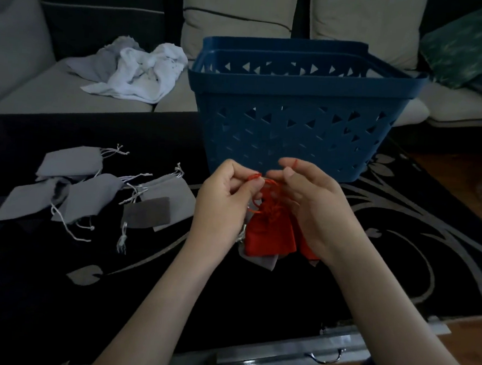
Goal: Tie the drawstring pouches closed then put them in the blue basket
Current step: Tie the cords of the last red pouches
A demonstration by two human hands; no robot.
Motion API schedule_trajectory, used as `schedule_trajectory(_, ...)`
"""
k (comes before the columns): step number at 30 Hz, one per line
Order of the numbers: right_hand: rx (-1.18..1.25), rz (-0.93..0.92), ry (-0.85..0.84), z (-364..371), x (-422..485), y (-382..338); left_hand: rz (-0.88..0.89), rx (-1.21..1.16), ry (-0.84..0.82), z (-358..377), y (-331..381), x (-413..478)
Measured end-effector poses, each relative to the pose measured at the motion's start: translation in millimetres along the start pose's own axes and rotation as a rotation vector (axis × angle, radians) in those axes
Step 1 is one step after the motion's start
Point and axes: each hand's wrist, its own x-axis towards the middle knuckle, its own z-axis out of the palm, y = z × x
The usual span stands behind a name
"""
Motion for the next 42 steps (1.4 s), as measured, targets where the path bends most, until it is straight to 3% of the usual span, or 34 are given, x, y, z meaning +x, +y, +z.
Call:
schedule_trajectory(9, -0.517, -0.045, -0.104, -1, -1, 2, -0.071, -0.034, -0.016, -1, -1, 2)
schedule_trajectory(14, -0.462, -0.051, -0.105, 3, -3, 6, -0.231, -0.148, -0.037, 0, -3, 6)
schedule_trajectory(18, -0.453, -0.105, 0.027, 3, -1, 9, -0.293, -0.274, -0.169, -4, -1, 7)
schedule_trajectory(24, -0.423, -0.139, 0.099, 3, 2, 11, -0.249, -0.070, -0.208, -2, -2, -1)
schedule_trajectory(28, -0.492, -0.152, 0.134, 0, 4, 12, -0.231, -0.065, -0.071, -1, -2, 2)
schedule_trajectory(30, -0.542, -0.152, 0.148, -2, 5, 14, -0.276, -0.163, -0.008, -1, 0, 5)
schedule_trajectory(33, -0.585, -0.149, 0.168, -3, 7, 17, -0.368, -0.500, -0.014, -2, 9, 6)
schedule_trajectory(36, -0.455, -0.138, 0.164, -1, 6, 15, -0.428, -0.622, -0.058, -5, 12, 7)
schedule_trajectory(42, -0.185, -0.121, 0.032, 8, -1, 10, -0.417, -0.333, -0.106, 2, 7, 6)
